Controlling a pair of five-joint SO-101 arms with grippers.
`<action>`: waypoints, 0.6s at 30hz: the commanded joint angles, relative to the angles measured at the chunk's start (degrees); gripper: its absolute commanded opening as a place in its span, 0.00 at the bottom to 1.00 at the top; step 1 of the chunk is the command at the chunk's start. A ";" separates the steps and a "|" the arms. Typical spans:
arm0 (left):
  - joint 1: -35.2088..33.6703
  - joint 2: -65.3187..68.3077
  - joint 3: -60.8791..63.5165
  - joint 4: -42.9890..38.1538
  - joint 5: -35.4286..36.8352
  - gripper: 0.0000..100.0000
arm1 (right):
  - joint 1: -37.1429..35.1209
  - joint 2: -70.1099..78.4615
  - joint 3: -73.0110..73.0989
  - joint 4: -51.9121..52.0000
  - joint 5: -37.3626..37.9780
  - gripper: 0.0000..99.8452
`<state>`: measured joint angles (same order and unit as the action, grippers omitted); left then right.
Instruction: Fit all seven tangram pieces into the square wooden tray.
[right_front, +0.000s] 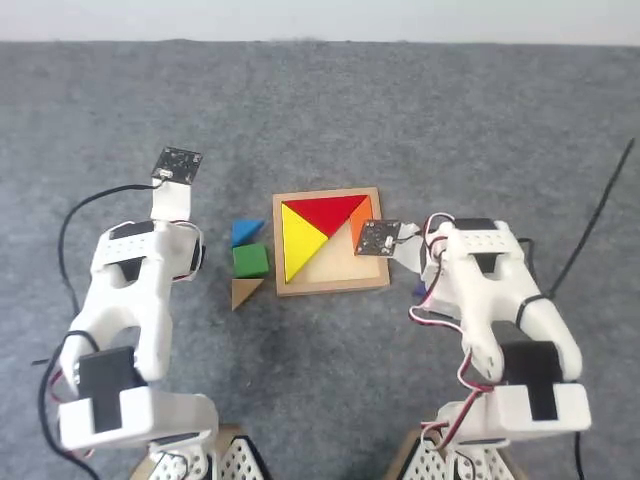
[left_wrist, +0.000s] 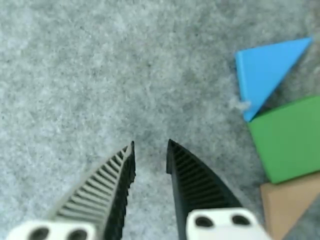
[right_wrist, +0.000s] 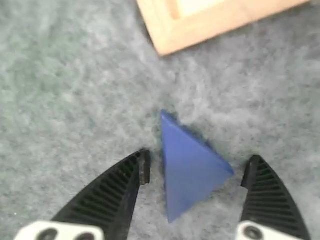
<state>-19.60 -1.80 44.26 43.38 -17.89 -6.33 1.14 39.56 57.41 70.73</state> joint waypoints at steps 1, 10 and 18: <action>-0.18 -3.34 -0.40 -0.97 -0.09 0.10 | 0.75 0.75 -3.52 0.66 0.53 0.30; -0.18 -3.34 -0.40 -0.97 -0.09 0.10 | 3.74 4.00 -7.38 1.01 0.53 0.18; -0.18 -3.34 -0.31 -0.97 -0.09 0.10 | 3.74 4.00 -7.38 1.01 0.53 0.22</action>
<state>-19.60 -1.80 44.26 43.38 -17.89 -3.78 5.01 33.41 57.85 70.99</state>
